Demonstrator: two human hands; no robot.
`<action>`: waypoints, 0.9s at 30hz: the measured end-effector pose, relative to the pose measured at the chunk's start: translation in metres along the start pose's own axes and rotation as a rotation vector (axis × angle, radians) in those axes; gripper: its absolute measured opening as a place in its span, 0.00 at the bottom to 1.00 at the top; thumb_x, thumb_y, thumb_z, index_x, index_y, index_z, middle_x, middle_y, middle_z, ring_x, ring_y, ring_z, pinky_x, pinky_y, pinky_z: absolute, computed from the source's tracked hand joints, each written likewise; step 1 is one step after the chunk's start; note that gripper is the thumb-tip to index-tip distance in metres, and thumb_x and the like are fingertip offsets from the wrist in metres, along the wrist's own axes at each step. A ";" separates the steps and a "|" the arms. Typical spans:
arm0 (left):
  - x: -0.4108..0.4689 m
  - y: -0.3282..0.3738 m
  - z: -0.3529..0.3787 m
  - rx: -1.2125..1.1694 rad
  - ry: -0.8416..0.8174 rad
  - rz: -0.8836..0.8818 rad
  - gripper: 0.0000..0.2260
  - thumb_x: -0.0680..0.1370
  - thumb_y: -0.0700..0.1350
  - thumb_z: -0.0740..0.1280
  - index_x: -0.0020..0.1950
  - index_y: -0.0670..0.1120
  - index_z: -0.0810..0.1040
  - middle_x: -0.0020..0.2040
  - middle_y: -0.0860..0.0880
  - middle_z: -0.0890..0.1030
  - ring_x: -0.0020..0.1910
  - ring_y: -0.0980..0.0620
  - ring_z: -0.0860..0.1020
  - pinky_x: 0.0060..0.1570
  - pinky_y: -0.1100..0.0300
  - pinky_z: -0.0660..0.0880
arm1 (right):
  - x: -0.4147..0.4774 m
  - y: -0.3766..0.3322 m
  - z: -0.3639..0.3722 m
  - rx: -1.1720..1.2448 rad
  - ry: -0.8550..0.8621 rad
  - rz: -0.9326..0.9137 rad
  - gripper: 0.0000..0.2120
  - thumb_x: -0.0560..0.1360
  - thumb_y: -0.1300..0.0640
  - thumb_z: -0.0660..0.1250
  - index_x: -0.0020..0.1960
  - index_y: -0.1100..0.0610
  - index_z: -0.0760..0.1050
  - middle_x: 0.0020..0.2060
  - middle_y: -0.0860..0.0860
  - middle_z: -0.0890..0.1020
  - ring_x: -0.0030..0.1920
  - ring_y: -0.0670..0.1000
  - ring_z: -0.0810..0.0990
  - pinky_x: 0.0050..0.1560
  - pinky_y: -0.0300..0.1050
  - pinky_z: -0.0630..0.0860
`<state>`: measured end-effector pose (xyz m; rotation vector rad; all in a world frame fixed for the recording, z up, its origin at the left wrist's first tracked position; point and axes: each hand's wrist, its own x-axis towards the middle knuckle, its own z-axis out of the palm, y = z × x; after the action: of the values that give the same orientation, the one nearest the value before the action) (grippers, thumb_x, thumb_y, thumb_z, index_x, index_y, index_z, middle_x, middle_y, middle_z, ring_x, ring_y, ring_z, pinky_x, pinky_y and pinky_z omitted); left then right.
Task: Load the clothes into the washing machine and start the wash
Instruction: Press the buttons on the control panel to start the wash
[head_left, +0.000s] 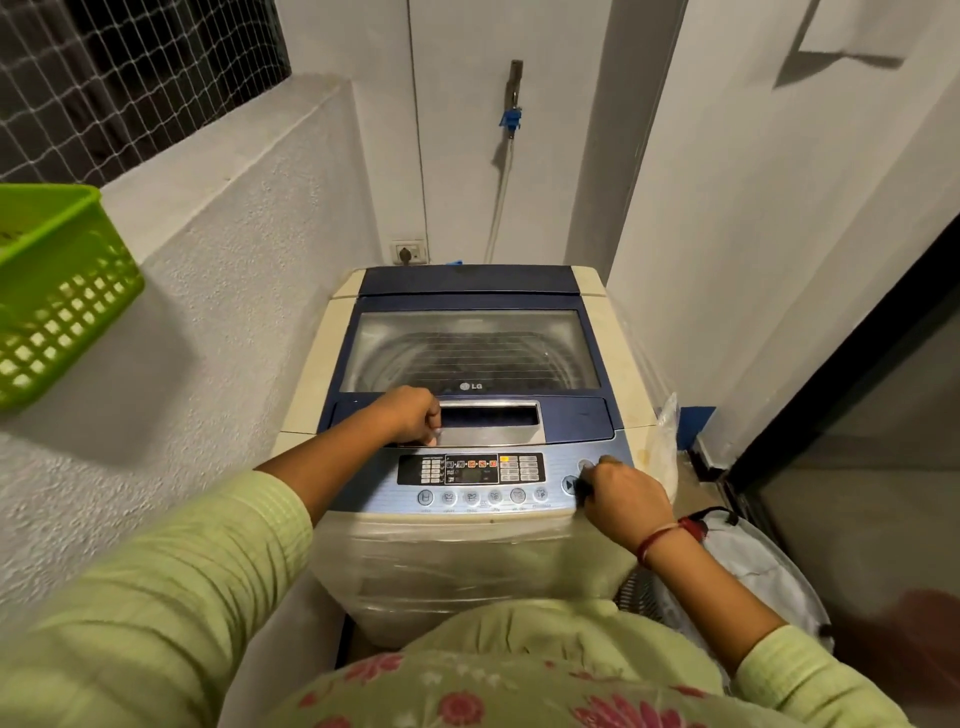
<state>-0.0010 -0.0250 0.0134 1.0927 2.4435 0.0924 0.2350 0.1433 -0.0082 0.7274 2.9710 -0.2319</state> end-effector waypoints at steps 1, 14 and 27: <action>-0.002 -0.003 0.003 -0.020 0.015 0.017 0.10 0.72 0.42 0.72 0.53 0.44 0.81 0.54 0.48 0.83 0.54 0.49 0.79 0.54 0.57 0.73 | 0.000 0.000 -0.002 0.009 0.005 0.000 0.11 0.77 0.55 0.59 0.55 0.57 0.76 0.53 0.55 0.77 0.50 0.58 0.80 0.46 0.47 0.75; -0.027 -0.045 0.009 0.232 0.107 0.064 0.21 0.77 0.48 0.66 0.70 0.52 0.69 0.78 0.45 0.54 0.75 0.43 0.58 0.72 0.46 0.59 | -0.013 -0.063 0.003 0.135 0.001 -0.304 0.08 0.76 0.51 0.59 0.47 0.54 0.74 0.45 0.54 0.82 0.48 0.58 0.79 0.38 0.43 0.65; -0.016 -0.045 0.004 -0.002 -0.003 -0.144 0.39 0.73 0.47 0.72 0.77 0.50 0.54 0.76 0.43 0.60 0.74 0.42 0.61 0.72 0.48 0.62 | -0.026 -0.107 0.026 -0.047 -0.167 -0.500 0.30 0.78 0.53 0.55 0.77 0.54 0.48 0.54 0.56 0.80 0.52 0.60 0.79 0.43 0.50 0.73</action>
<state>-0.0207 -0.0679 0.0049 0.9117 2.5101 0.0480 0.2090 0.0338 -0.0170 -0.0522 2.9262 -0.2338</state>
